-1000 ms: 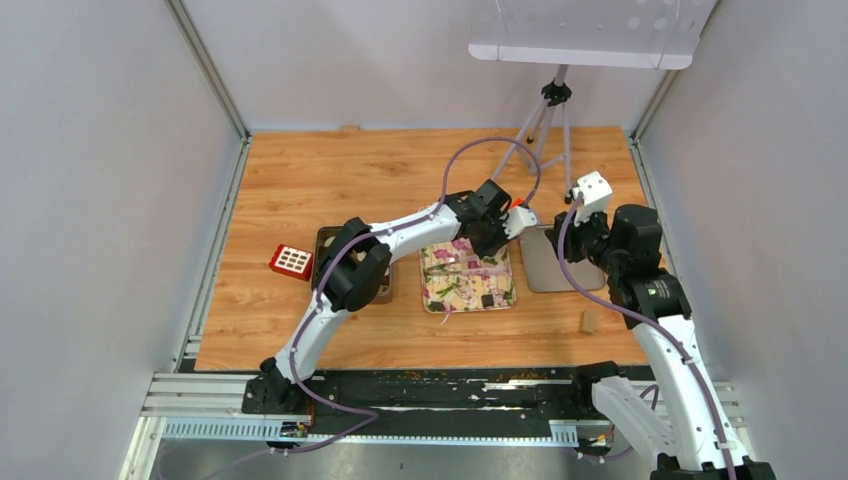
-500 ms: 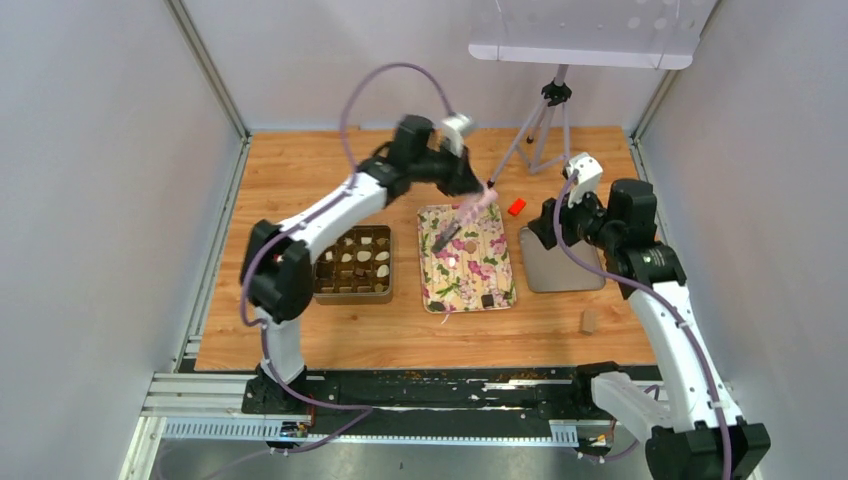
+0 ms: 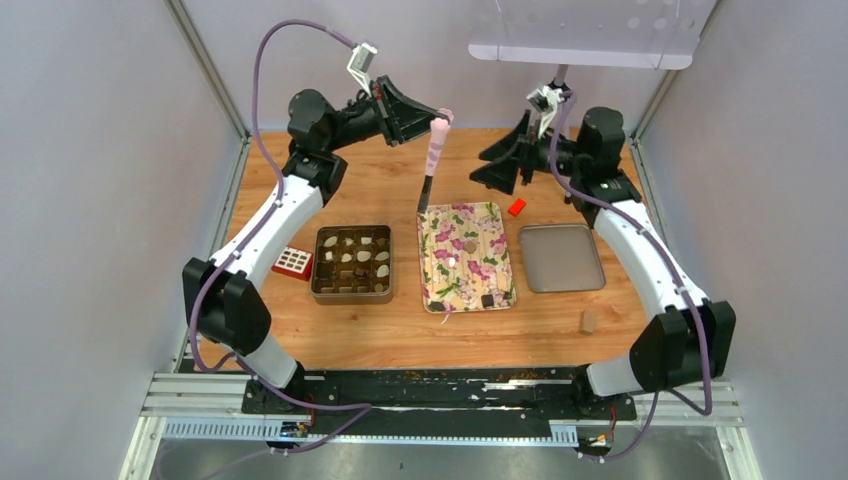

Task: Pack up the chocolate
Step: Pick up the clamp from the plate.

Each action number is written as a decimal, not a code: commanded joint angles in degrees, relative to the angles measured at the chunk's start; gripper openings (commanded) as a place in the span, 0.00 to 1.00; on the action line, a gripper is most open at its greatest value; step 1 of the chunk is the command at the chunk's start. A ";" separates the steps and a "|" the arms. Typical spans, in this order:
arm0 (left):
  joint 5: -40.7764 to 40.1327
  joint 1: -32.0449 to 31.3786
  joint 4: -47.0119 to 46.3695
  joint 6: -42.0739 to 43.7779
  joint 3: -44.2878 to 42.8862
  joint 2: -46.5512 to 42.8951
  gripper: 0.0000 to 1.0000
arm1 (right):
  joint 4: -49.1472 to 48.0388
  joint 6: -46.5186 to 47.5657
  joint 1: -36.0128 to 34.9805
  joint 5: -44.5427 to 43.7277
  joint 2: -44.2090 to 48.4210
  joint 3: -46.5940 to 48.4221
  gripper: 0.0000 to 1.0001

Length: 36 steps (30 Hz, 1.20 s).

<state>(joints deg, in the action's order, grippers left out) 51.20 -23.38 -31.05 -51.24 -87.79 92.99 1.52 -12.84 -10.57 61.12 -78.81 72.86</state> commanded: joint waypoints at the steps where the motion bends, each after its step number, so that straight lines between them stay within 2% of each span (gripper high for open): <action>1: 4.29 3.99 -1.54 -8.21 -3.12 -3.15 0.00 | -19.29 -9.95 -6.86 7.74 -4.78 8.90 0.78; 5: 3.83 5.08 -2.73 -9.23 -4.74 -3.66 0.00 | -21.16 -10.26 -13.69 10.09 -7.48 11.11 0.78; 11: 1.09 5.09 -4.08 -10.87 -2.32 -5.62 0.00 | -20.66 -8.28 -19.83 4.32 -9.04 10.49 0.79; 16: -2.37 5.09 -2.10 -11.34 -1.64 -6.50 0.00 | -16.98 -6.44 -21.21 -5.03 -11.22 13.16 0.77; 20: -4.43 5.26 0.21 -11.11 -1.54 -6.93 0.00 | -13.44 -4.48 -21.18 -9.17 -11.50 14.84 0.74; 23: -6.17 5.36 1.53 -10.52 -0.97 -7.49 0.00 | -14.42 -5.39 -21.41 -9.71 -11.41 14.13 0.72; 28: -7.58 5.78 2.53 -7.75 0.40 -7.72 0.00 | -15.33 -3.11 -22.70 -6.86 -11.17 14.01 0.37; 31: -7.43 6.48 3.55 -2.56 2.77 -8.51 0.00 | -12.20 0.37 -22.68 -5.47 -9.73 13.60 0.26; 32: -6.55 6.84 4.50 0.50 3.74 -8.93 0.02 | -10.05 3.05 -22.60 -5.39 -8.87 13.34 0.25; 34: -2.79 7.84 6.36 7.29 6.57 -9.95 0.28 | -5.23 7.39 -21.96 -5.16 -6.89 12.06 0.23; 36: 1.44 10.04 7.45 11.03 11.40 -11.25 0.37 | 0.23 11.85 -20.73 -5.31 -4.47 9.69 0.21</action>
<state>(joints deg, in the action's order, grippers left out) 46.54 -16.86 -28.12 -51.37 -82.63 84.25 -4.54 -12.53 -32.47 54.37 -90.15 84.20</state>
